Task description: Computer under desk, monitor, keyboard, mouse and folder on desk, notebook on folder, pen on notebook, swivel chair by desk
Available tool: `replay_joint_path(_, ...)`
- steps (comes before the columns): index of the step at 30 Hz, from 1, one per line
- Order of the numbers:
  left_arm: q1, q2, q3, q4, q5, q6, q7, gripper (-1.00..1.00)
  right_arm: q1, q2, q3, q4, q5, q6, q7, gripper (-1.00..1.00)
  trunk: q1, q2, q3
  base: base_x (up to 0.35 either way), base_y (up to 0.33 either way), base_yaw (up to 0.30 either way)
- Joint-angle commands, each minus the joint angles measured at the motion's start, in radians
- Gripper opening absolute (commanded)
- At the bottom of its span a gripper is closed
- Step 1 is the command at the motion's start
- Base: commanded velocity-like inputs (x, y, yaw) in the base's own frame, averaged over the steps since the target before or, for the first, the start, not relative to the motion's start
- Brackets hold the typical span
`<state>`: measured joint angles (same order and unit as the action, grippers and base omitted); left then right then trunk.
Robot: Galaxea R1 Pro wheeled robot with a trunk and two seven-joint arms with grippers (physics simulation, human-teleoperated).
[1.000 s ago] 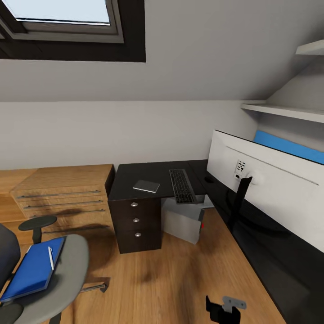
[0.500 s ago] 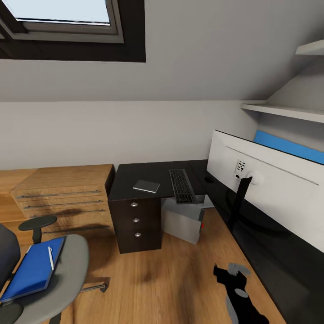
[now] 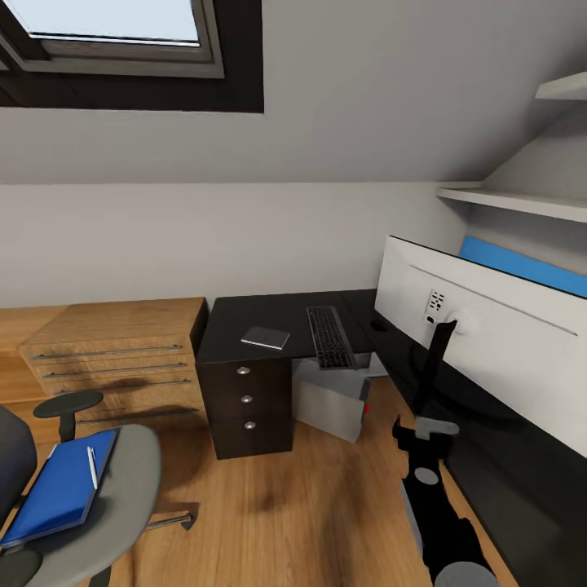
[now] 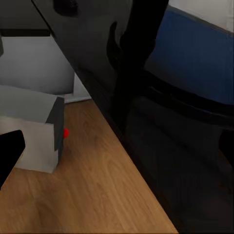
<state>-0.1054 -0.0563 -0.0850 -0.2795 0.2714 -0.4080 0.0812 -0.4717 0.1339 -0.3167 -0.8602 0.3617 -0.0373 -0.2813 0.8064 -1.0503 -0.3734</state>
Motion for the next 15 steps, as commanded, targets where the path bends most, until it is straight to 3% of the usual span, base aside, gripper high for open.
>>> replay_joint_path(1,-0.001,0.0,-0.008,0.0,0.005,-0.003,0.008,1.0,-0.001,0.004,0.004,-0.023,0.006,0.014,-0.006,1.0,0.0,-0.001,-0.001,0.0,0.0,0.0)
replay_joint_path(7,-0.001,0.0,-0.007,0.0,0.005,-0.004,0.008,1.0,-0.001,0.014,0.026,-0.133,0.002,0.09,-0.023,1.0,0.0,-0.001,-0.001,0.0,0.0,0.0)
replay_joint_path(15,0.0,0.0,-0.007,0.0,0.005,-0.005,0.001,1.0,-0.001,0.01,0.027,-0.123,0.003,0.075,-0.028,1.0,0.0,-0.001,-0.001,0.037,0.0,0.0)
